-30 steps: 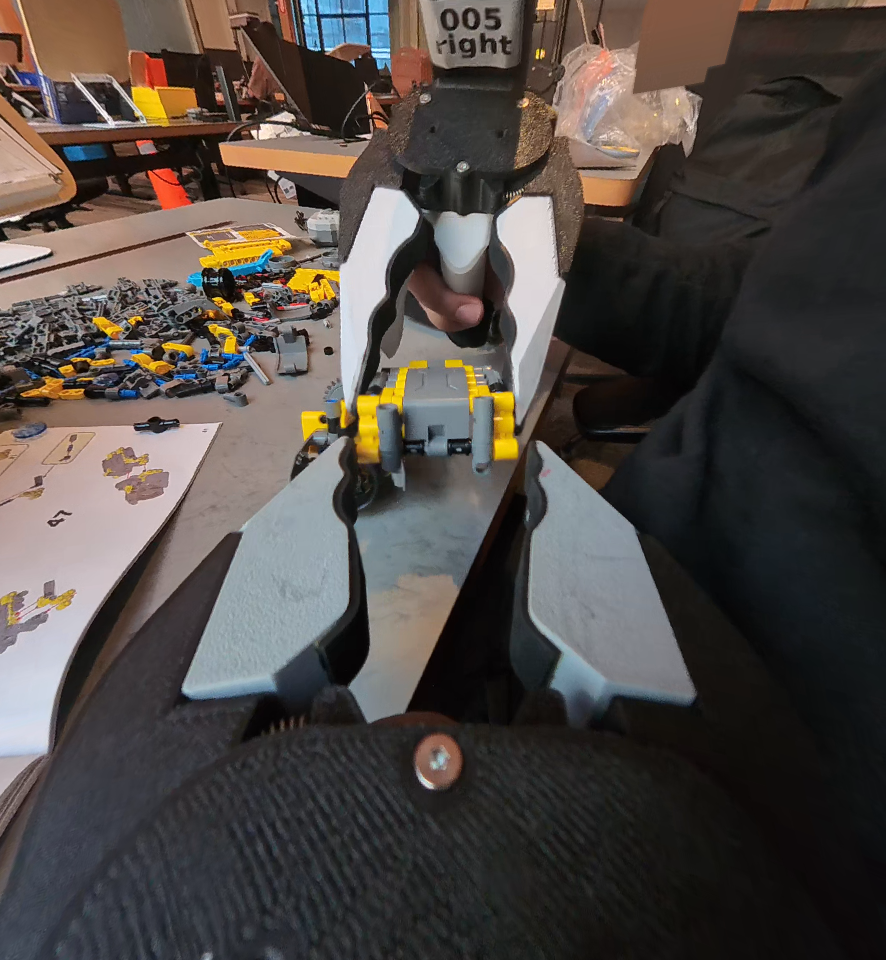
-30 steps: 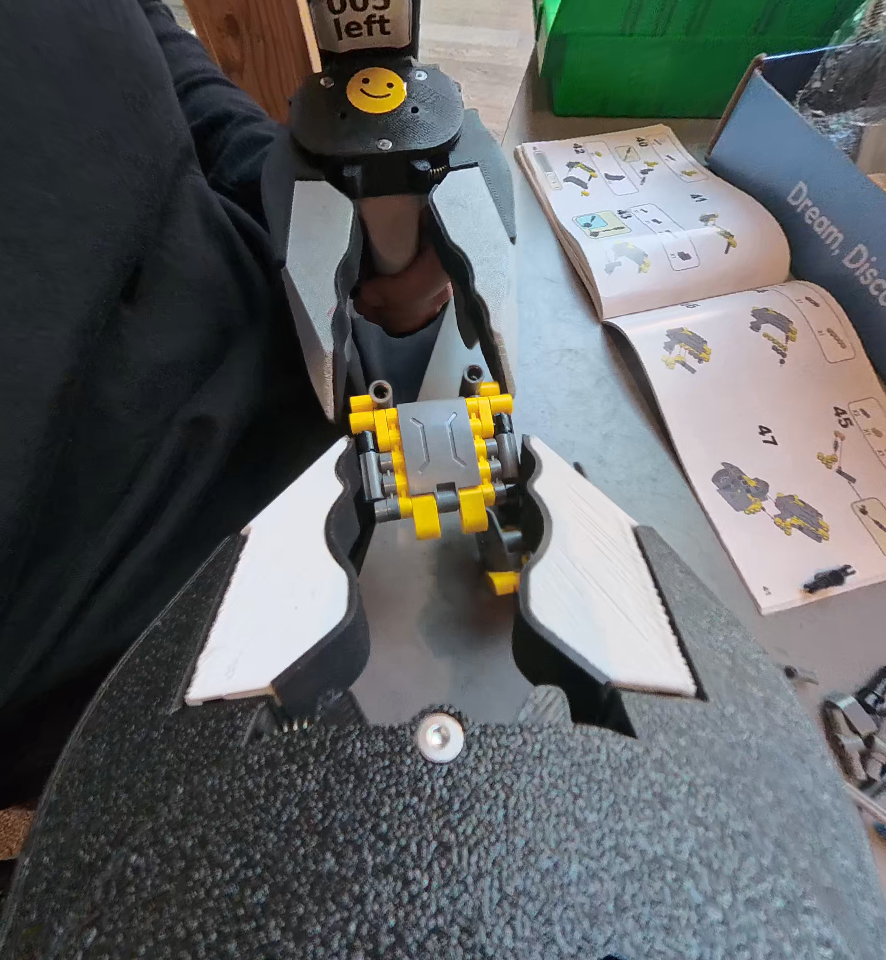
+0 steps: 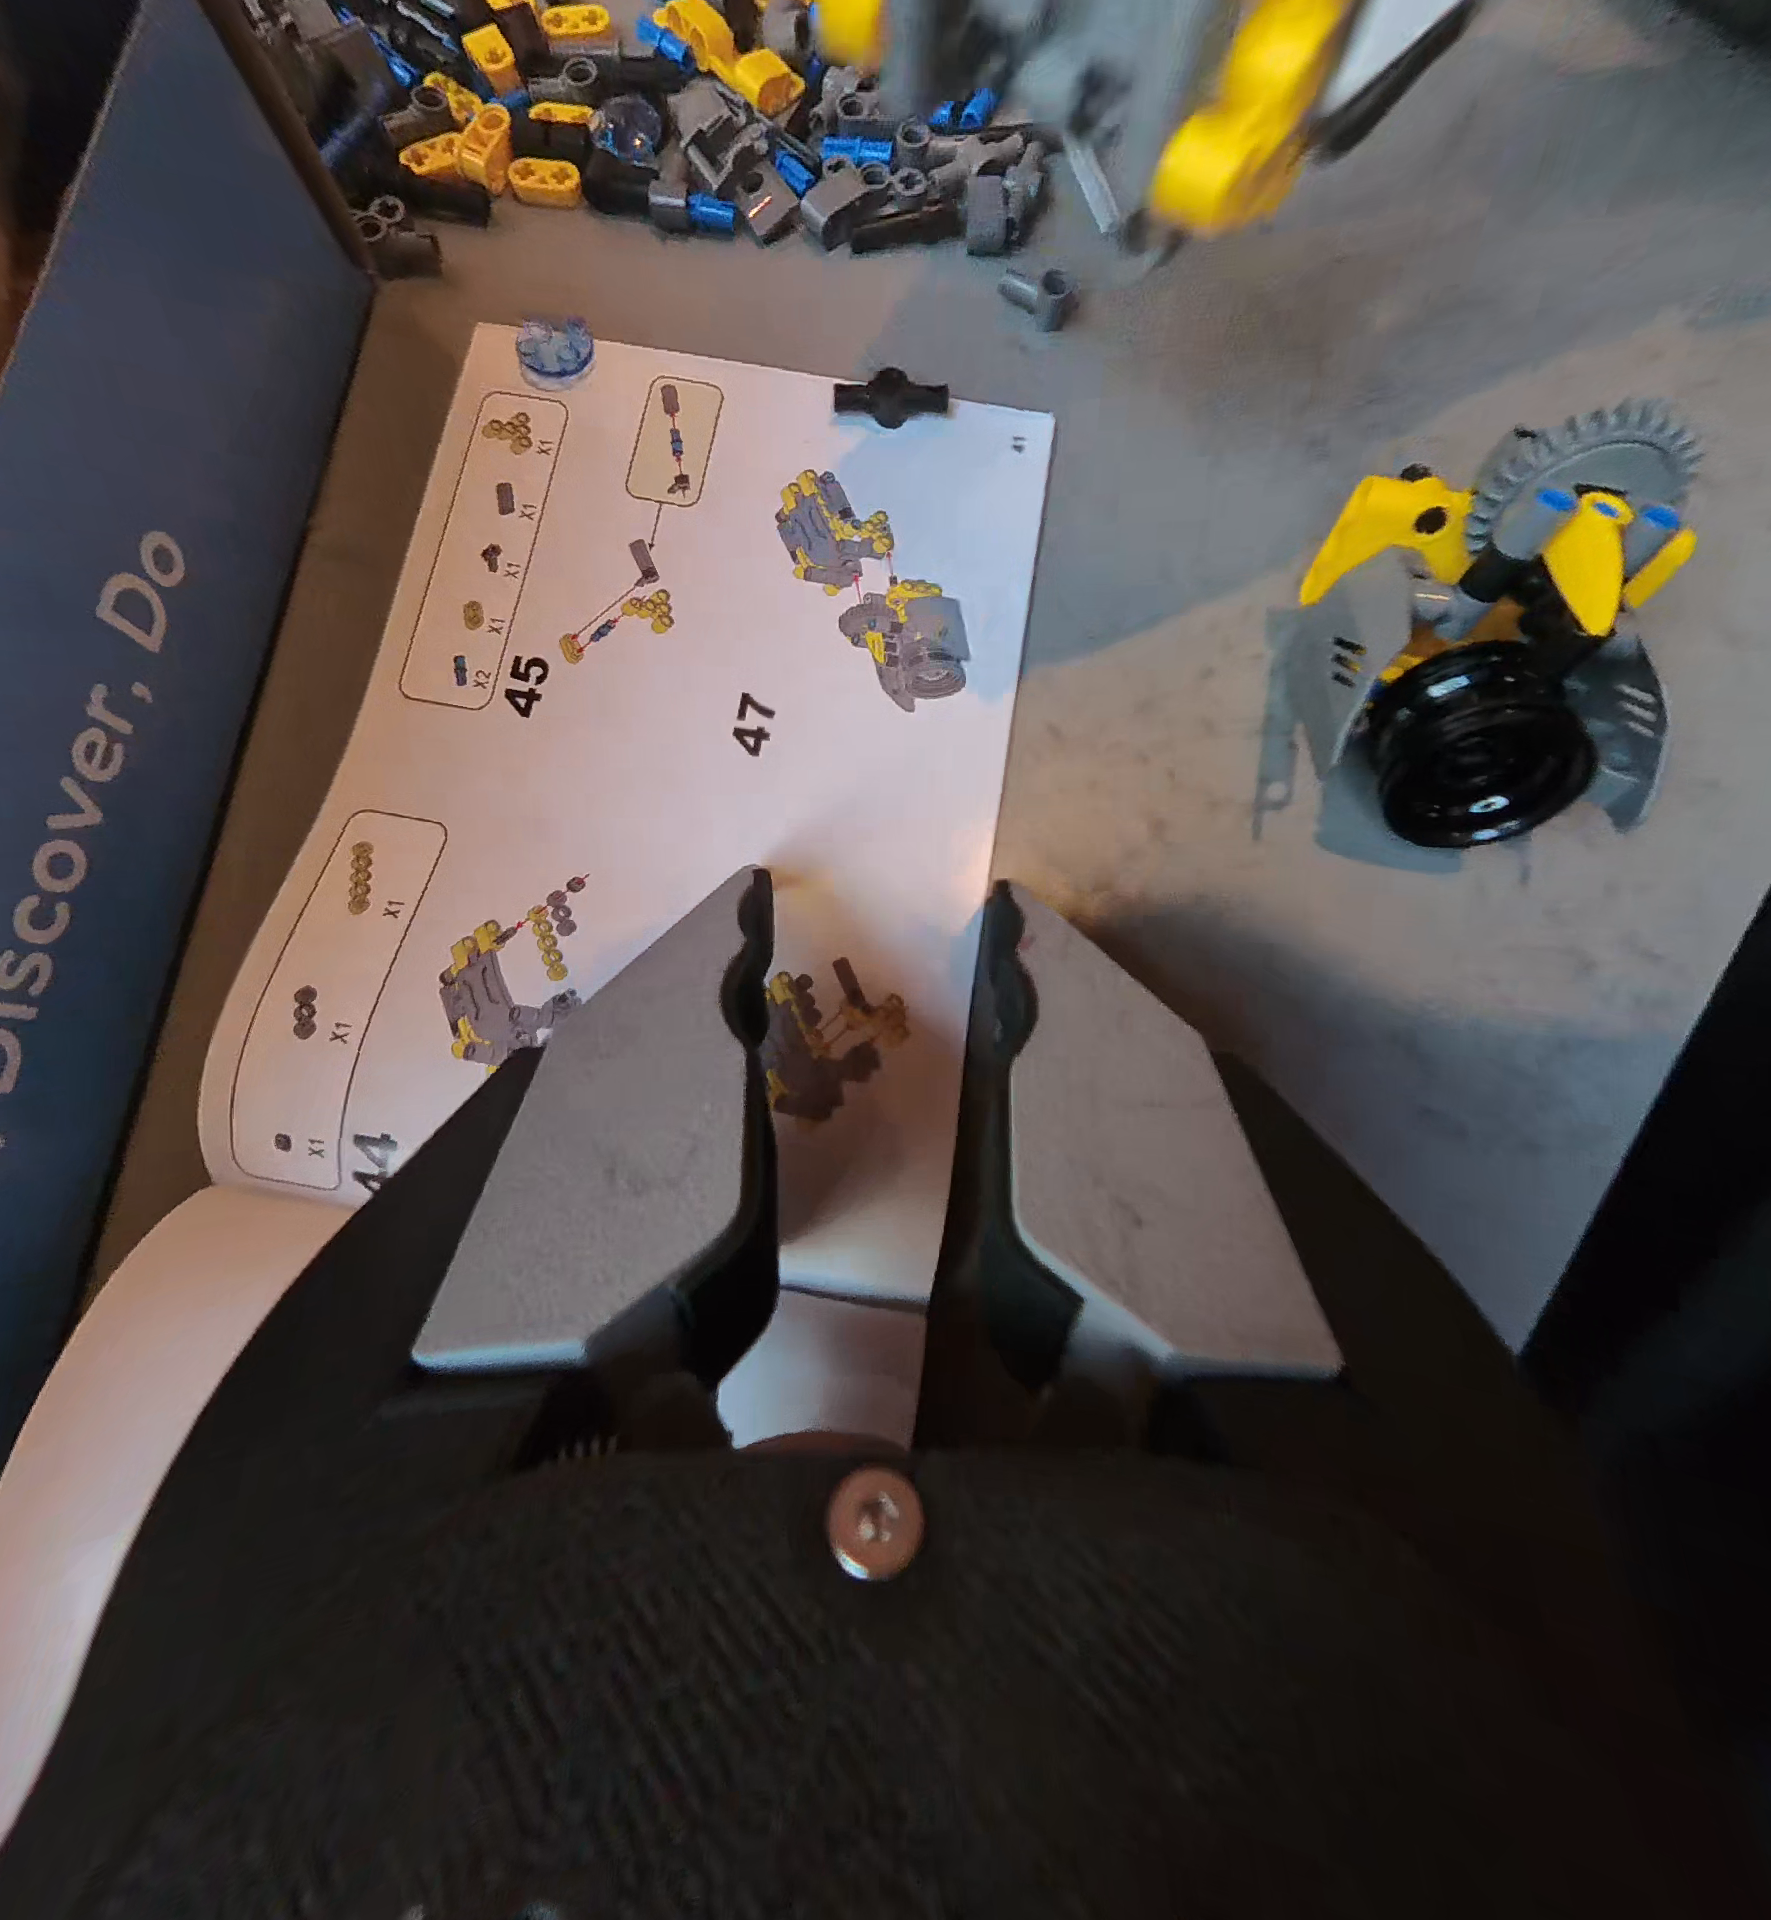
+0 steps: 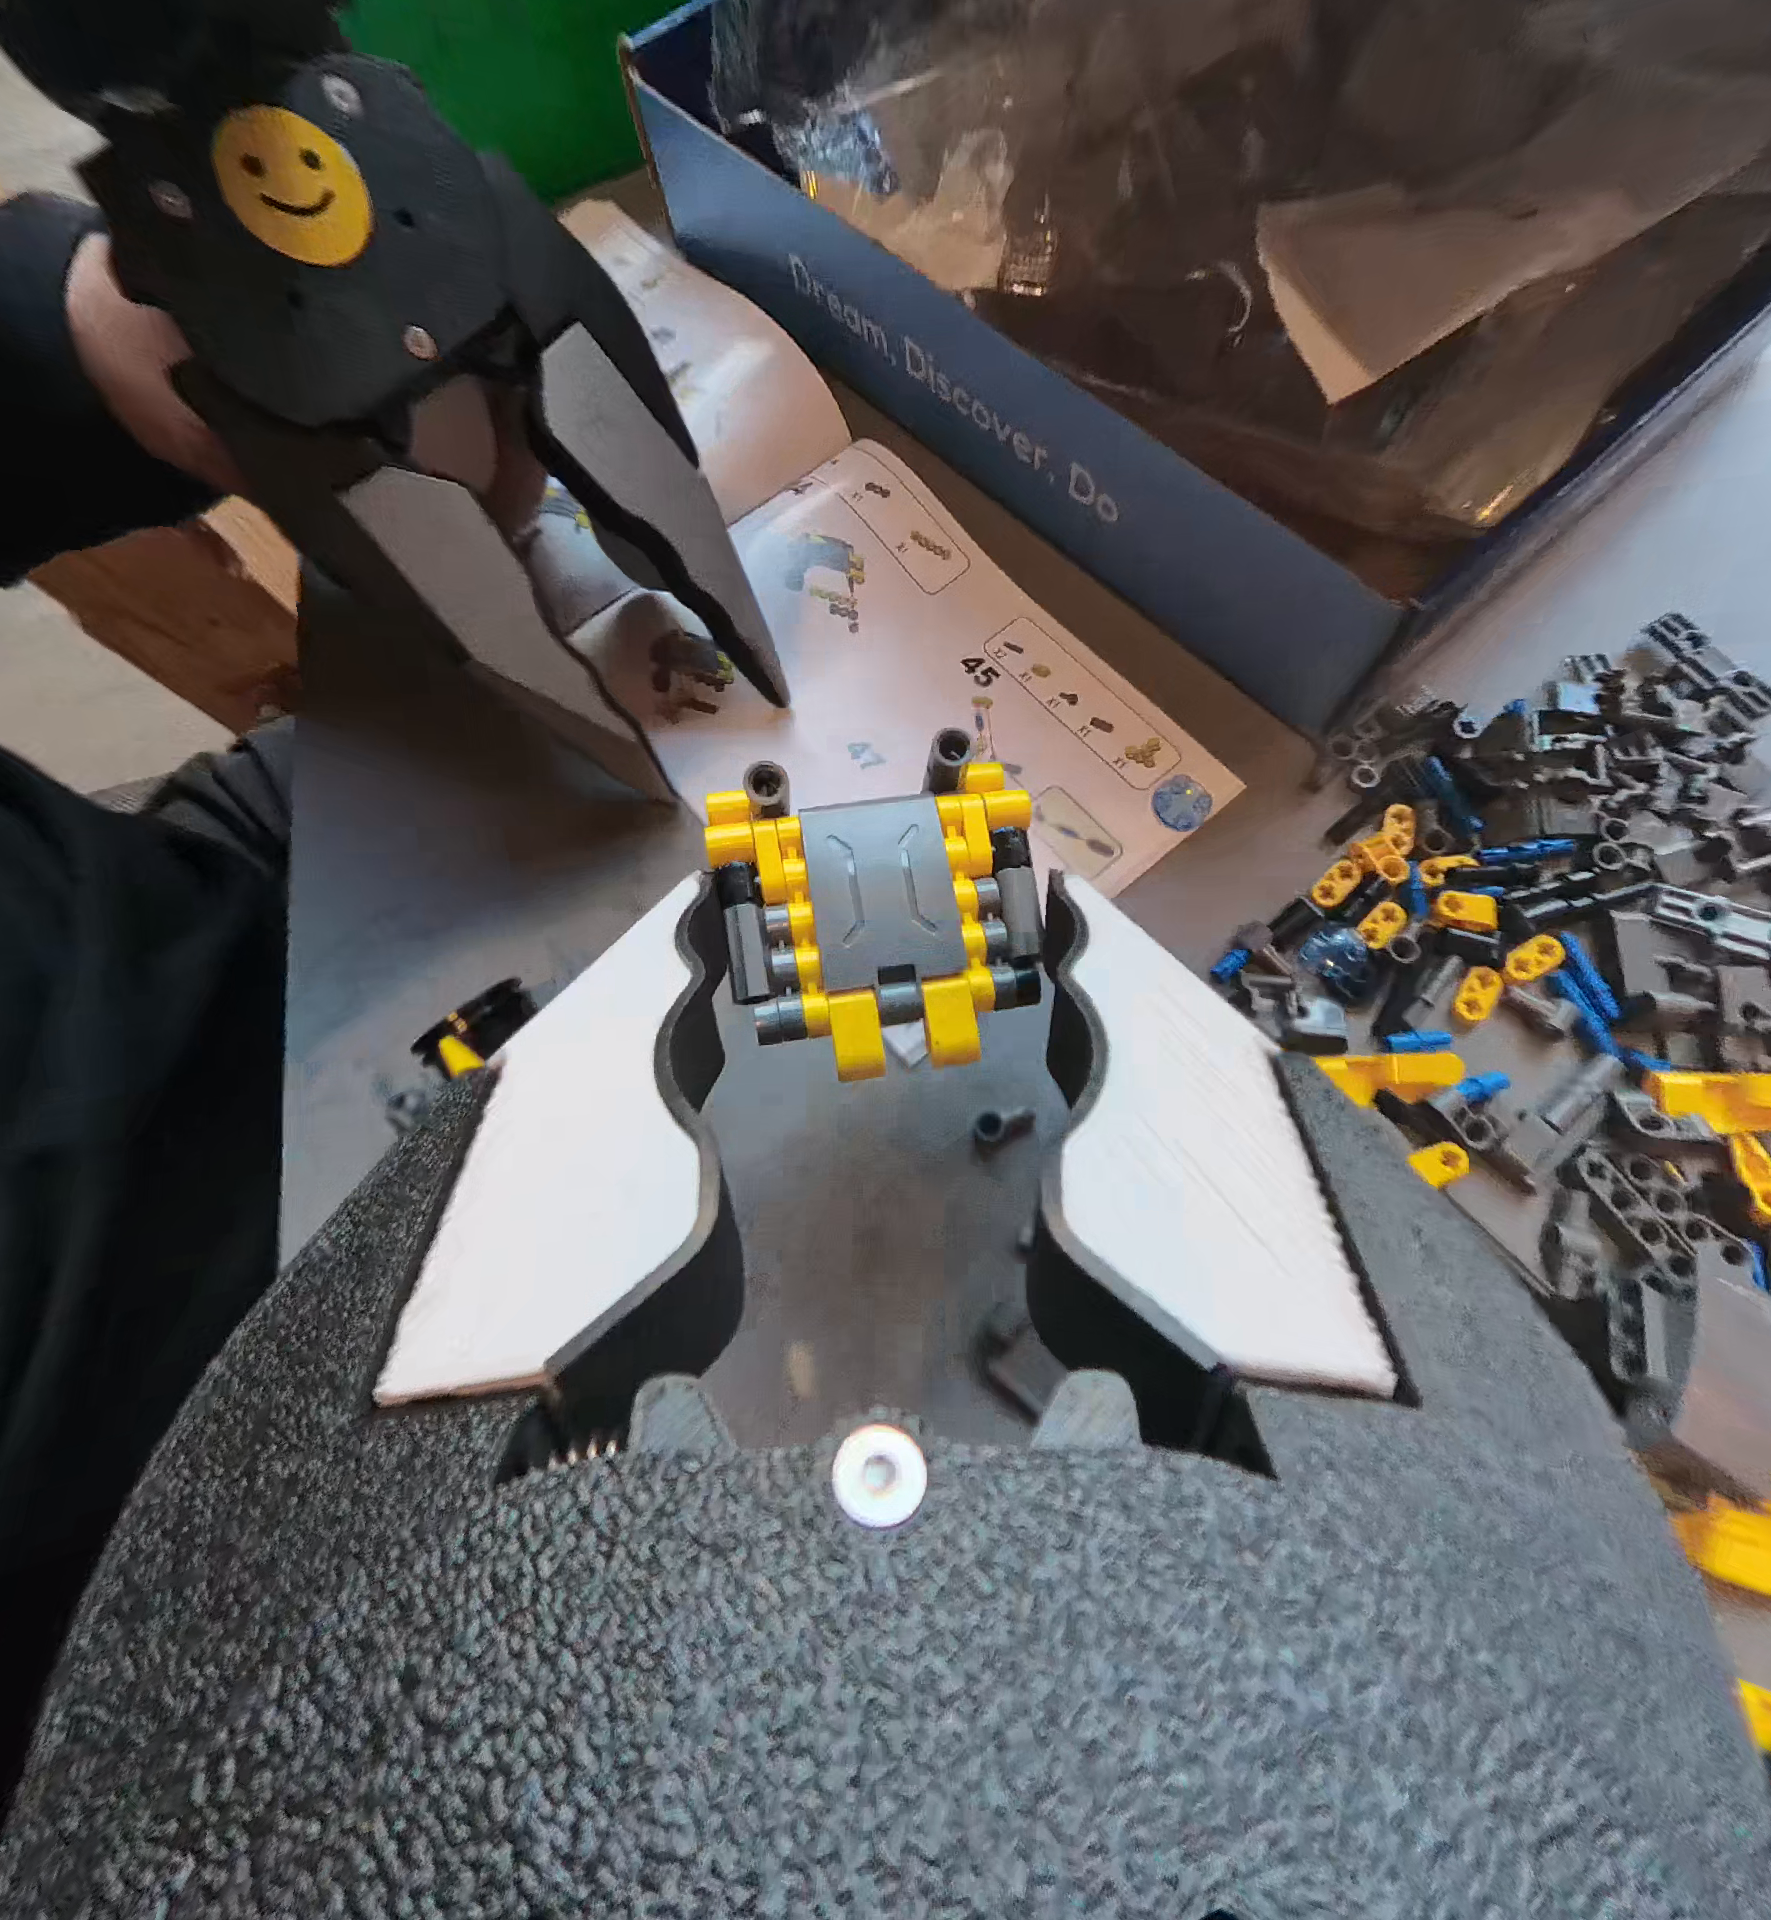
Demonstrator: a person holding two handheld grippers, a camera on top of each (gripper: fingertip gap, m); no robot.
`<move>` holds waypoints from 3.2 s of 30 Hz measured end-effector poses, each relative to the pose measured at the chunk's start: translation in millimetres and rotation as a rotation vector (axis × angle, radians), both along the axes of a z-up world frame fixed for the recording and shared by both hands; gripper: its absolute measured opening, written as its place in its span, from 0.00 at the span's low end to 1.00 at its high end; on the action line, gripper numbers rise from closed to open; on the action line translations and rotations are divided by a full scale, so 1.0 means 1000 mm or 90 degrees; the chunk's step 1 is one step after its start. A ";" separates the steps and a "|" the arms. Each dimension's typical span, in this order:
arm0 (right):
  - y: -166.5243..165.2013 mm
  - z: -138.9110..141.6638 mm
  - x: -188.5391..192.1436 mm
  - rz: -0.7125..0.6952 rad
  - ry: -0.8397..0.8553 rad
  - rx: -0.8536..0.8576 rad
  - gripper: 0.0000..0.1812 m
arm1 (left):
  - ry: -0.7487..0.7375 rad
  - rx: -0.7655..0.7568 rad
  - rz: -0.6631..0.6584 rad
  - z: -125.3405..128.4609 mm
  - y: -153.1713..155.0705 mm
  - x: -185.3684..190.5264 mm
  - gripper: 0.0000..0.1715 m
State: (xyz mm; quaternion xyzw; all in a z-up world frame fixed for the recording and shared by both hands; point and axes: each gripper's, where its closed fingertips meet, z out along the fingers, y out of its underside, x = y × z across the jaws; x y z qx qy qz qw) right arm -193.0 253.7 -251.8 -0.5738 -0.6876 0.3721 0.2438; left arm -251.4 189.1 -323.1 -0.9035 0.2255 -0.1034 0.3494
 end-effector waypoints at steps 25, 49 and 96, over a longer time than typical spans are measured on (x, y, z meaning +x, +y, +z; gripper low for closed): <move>0.037 -0.036 -0.066 -0.069 -0.122 0.103 0.33 | -0.035 0.035 -0.010 0.001 -0.008 -0.001 0.20; 0.007 0.016 0.014 -0.034 -0.013 0.045 0.33 | -0.048 0.030 -0.053 0.001 -0.019 0.002 0.19; -0.072 0.059 0.074 0.194 0.178 -0.109 0.33 | -0.060 0.029 -0.084 0.003 -0.024 0.007 0.26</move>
